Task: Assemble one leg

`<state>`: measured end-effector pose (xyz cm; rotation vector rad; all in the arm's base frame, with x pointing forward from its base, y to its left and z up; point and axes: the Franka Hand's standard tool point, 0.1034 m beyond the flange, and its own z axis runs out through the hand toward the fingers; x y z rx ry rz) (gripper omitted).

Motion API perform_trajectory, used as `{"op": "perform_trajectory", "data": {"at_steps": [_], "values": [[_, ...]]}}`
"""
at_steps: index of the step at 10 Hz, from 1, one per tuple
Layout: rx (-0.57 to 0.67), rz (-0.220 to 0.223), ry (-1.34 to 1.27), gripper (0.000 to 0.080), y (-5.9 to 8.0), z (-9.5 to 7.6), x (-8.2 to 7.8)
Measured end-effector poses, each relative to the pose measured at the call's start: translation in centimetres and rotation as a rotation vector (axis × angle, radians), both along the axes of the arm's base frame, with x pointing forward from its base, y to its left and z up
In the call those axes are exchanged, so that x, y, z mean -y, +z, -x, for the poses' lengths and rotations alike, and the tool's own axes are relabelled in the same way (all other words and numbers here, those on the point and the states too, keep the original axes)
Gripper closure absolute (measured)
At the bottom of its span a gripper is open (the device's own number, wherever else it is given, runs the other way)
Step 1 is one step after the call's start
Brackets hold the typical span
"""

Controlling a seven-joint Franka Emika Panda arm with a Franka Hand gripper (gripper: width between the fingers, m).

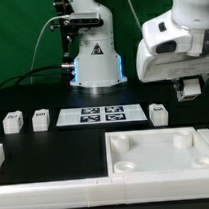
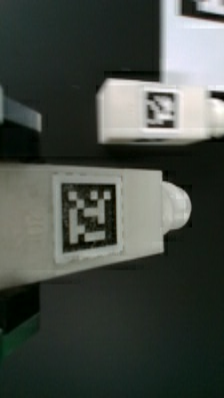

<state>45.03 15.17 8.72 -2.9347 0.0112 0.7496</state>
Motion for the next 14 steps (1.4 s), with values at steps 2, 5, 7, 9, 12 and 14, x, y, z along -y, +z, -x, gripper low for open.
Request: {"op": "perform_trajectory", "data": {"at_steps": [2,5,7,9,12,14], "values": [[0.180,-0.008,-0.021,0.0506,0.3,-2.3,1.3],[0.466,-0.003,-0.043,0.0506,0.3,-2.8,1.4],[0.460,-0.003,-0.036,0.0506,0.2,-2.5,1.6],[0.452,-0.024,0.017,0.0506,1.4,-4.6,3.1],[0.432,-0.034,0.011,0.0506,3.7,-7.3,3.5],[0.456,-0.037,0.002,0.0506,4.7,-8.7,3.3]]}}
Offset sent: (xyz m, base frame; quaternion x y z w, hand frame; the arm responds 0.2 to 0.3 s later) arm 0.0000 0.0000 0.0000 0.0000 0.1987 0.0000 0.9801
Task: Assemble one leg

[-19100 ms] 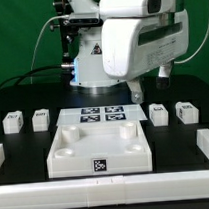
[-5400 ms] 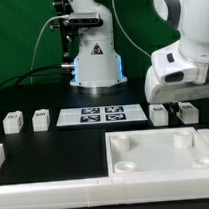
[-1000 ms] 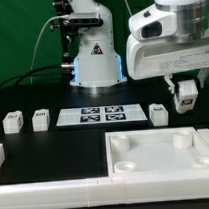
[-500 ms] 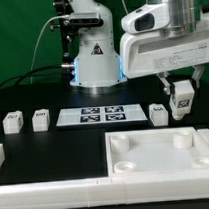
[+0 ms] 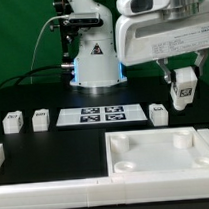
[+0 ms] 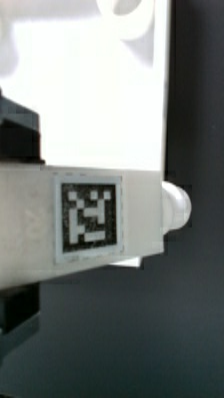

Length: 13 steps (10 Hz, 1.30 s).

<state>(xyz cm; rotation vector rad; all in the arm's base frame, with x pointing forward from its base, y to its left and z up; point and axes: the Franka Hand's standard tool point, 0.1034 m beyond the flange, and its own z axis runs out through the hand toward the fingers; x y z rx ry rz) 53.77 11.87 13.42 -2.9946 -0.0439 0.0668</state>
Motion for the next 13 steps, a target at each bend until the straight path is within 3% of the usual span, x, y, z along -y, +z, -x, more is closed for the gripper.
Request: {"op": "perform_trajectory", "data": {"at_steps": [2,6,13], "values": [[0.034,0.002,-0.005,0.0506,-0.3,0.0,0.1],[0.416,0.027,0.009,0.0506,-0.9,-2.1,1.7],[0.429,0.028,0.028,0.0506,-1.5,-3.0,1.5]]}}
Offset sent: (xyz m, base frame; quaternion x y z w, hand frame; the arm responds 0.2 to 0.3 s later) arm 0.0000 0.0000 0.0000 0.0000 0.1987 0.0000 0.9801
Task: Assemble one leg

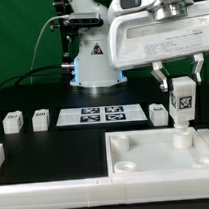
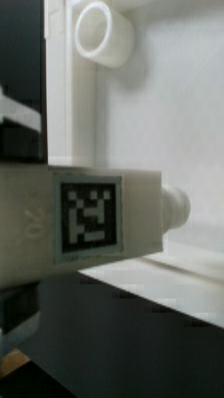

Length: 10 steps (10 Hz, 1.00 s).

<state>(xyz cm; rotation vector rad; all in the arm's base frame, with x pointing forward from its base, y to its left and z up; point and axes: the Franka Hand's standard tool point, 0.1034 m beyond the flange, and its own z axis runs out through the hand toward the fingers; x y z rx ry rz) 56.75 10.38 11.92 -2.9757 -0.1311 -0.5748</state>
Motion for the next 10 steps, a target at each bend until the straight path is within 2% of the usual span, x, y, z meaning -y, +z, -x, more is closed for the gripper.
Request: {"op": "perform_trajectory", "data": {"at_steps": [2,3,8,10], "values": [[-0.006,-0.003,0.027,0.0506,-0.1,-1.6,-1.0],[-0.006,0.012,0.070,0.0506,-0.2,-2.0,-1.1],[-0.008,0.010,0.066,0.0506,-0.4,-1.9,-1.1],[-0.019,0.015,0.073,0.0506,0.1,-2.8,-0.6]]}}
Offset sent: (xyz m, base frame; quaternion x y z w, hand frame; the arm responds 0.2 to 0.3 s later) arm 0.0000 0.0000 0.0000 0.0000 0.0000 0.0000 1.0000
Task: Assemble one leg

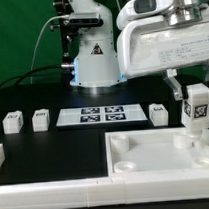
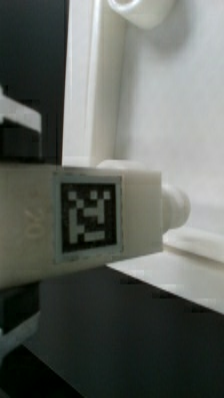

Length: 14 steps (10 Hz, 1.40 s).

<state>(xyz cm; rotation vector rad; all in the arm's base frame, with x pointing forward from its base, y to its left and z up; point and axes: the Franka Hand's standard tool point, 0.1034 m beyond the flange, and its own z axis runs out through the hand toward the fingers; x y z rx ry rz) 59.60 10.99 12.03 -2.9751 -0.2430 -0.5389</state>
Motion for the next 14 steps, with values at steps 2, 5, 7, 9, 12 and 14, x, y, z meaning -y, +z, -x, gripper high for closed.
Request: {"op": "perform_trajectory", "data": {"at_steps": [2,5,7,9,12,14], "values": [[0.002,-0.007,0.002,0.0506,1.1,-1.4,-0.3],[0.017,0.001,0.028,0.0506,0.6,-3.7,0.5],[0.014,0.001,0.027,0.0506,0.5,-3.6,0.5],[0.014,0.001,0.027,0.0506,0.5,-3.6,0.5],[0.006,0.001,0.026,0.0506,-0.2,-3.6,0.5],[0.005,-0.001,0.026,0.0506,-0.6,-3.9,0.3]]}}
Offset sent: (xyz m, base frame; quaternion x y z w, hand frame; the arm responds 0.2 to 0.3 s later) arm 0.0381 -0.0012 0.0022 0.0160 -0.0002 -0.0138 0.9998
